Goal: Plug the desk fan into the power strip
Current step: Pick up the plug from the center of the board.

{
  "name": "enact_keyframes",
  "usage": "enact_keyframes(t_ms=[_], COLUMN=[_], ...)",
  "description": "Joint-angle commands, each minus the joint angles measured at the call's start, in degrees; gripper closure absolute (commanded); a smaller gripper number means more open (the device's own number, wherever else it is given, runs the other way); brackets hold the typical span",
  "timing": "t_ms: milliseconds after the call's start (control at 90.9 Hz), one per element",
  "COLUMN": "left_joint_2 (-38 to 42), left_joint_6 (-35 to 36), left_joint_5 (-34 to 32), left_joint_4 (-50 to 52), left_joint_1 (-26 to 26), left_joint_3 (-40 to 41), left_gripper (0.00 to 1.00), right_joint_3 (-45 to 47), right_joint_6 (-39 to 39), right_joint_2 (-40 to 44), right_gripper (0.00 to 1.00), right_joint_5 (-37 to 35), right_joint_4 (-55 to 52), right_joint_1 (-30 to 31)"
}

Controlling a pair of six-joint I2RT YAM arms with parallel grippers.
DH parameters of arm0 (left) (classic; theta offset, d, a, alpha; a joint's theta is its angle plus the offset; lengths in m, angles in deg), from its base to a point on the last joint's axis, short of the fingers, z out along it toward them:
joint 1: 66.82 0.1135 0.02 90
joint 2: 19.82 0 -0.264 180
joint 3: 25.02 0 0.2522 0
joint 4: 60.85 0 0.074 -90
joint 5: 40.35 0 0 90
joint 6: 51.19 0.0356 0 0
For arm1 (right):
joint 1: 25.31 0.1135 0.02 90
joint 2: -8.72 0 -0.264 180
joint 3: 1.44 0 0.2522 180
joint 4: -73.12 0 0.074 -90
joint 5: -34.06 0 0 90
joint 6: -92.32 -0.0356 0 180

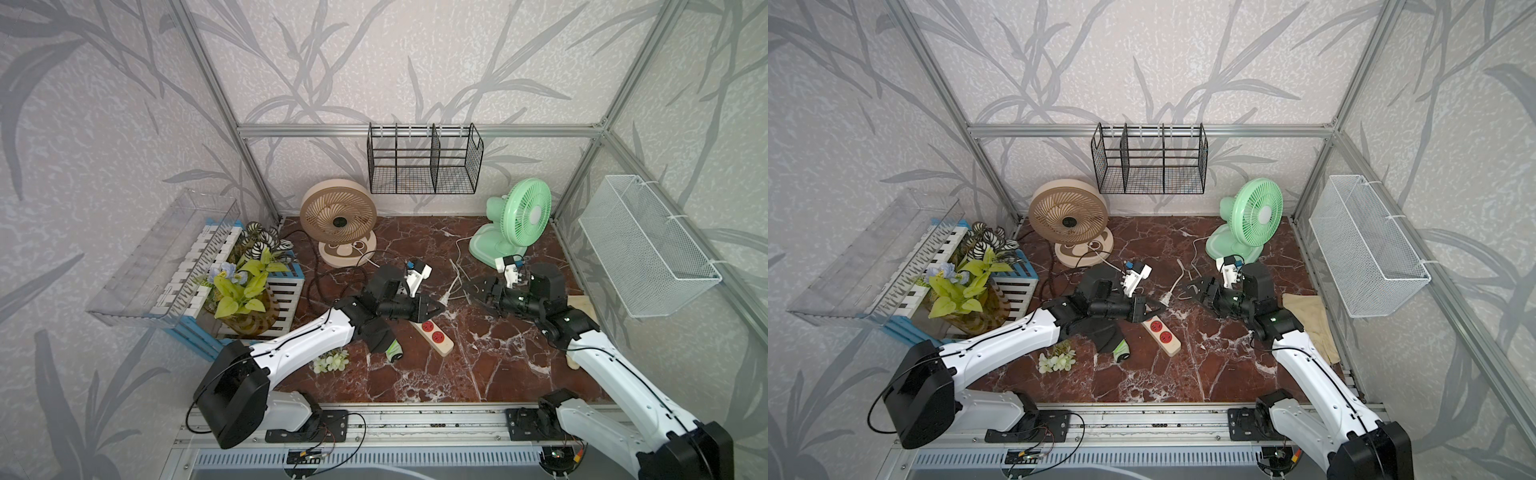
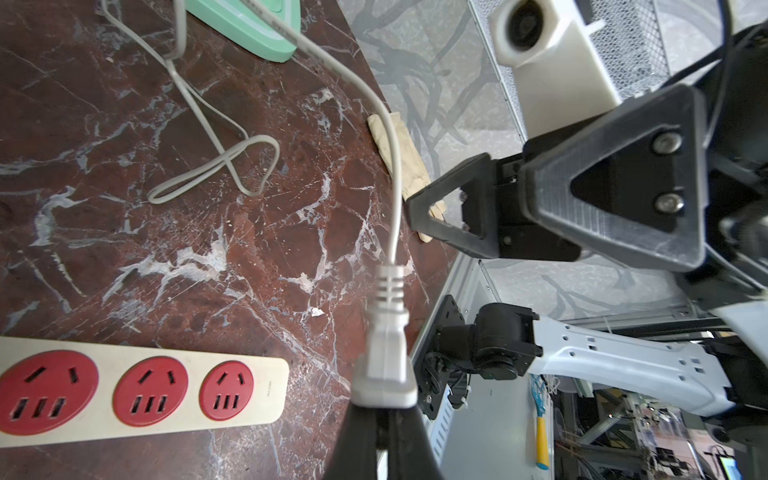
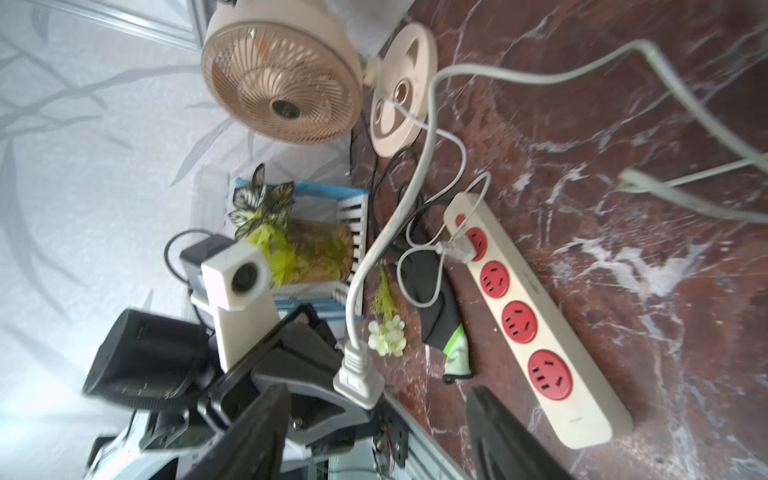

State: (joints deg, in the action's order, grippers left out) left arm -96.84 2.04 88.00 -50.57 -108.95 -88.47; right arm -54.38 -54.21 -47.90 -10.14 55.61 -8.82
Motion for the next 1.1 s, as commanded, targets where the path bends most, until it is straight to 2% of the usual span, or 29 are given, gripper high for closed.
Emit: enact_keyframes(t_ms=[0, 99, 308, 506, 693, 847, 979, 1089], left_joint_2=[1.25, 1.10, 1.14, 2.70, 3.94, 4.27, 4.47, 4.68], left_joint_6=[1.68, 2.63, 2.85, 4.75, 5.08, 5.70, 6.28, 6.68], left_joint_5=[7.07, 8.43, 12.19, 12.59, 14.81, 15.61, 16.33, 16.70], left_joint_4=[-1.76, -0.59, -0.99, 2.25, 2.00, 2.58, 3.26, 3.70], left_joint_1=[0.14, 0.23, 0.27, 0.27, 0.29, 0.25, 0.21, 0.24], left_joint_3=[0.54, 0.05, -0.04, -0.31, 0.29, 0.40, 0.38, 0.38], left_gripper=[1.00, 1.00, 1.00, 1.00, 1.00, 1.00, 1.00, 1.00], right_joint_3=[-0.54, -1.29, -1.97, -4.43, -5.00, -5.83, -6.18, -6.17], right_joint_6=[1.81, 1.44, -1.77, 5.47, 7.74, 8.65, 9.28, 9.59], right_joint_2=[-0.59, -3.11, -7.64, -7.03, -7.98, -9.00, -9.70, -9.70], right_gripper=[0.23, 0.23, 0.33, 0.39, 0.44, 0.54, 0.69, 0.73], right_joint_5=[14.08, 18.23, 24.88, 25.40, 26.36, 26.83, 27.42, 28.03], right_joint_4=[9.36, 10.42, 14.83, 5.21, 3.54, 3.49, 3.46, 3.62], right_joint_1=[-0.33, -0.32, -0.08, 1.06, 3.64, 4.77, 5.37, 6.06])
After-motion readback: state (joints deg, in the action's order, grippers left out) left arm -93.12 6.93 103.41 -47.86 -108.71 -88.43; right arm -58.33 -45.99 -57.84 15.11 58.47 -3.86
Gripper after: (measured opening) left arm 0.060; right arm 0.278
